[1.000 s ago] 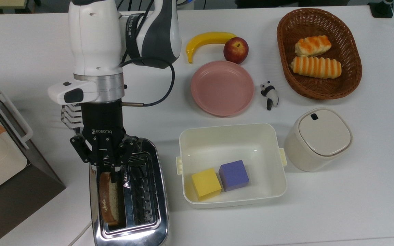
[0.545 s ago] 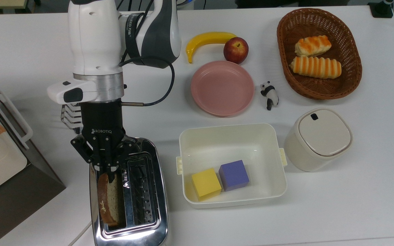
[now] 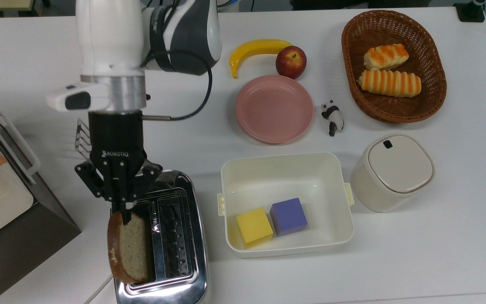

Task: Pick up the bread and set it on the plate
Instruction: 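Lift the brown bread slice up out of the toaster slot, then carry the bread slice over the pink plate and lower it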

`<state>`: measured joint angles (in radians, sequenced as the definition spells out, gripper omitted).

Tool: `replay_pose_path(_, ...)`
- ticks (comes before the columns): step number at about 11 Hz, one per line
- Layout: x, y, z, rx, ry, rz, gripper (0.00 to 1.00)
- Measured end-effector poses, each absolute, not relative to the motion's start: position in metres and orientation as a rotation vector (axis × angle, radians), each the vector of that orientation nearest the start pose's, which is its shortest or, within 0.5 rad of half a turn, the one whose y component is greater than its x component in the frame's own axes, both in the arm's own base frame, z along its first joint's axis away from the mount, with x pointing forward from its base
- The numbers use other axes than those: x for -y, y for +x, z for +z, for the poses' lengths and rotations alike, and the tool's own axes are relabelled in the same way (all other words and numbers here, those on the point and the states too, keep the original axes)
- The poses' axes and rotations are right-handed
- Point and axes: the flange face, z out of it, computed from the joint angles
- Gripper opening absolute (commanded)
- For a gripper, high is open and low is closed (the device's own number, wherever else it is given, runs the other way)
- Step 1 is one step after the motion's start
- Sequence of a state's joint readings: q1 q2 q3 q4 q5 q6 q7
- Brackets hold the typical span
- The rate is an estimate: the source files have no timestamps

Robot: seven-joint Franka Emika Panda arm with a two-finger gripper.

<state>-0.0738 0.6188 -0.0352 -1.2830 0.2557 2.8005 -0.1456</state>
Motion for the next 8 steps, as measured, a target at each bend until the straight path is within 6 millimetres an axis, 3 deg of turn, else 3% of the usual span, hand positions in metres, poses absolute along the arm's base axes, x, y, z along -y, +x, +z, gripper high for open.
replay_pose_path(5, 0.088, 0.742, 0.609, -0.243, -2.621, -1.503, 0.00)
replay_pose_path(8, 0.074, 0.718, 0.634, -0.176, -2.719, -1.166, 0.00)
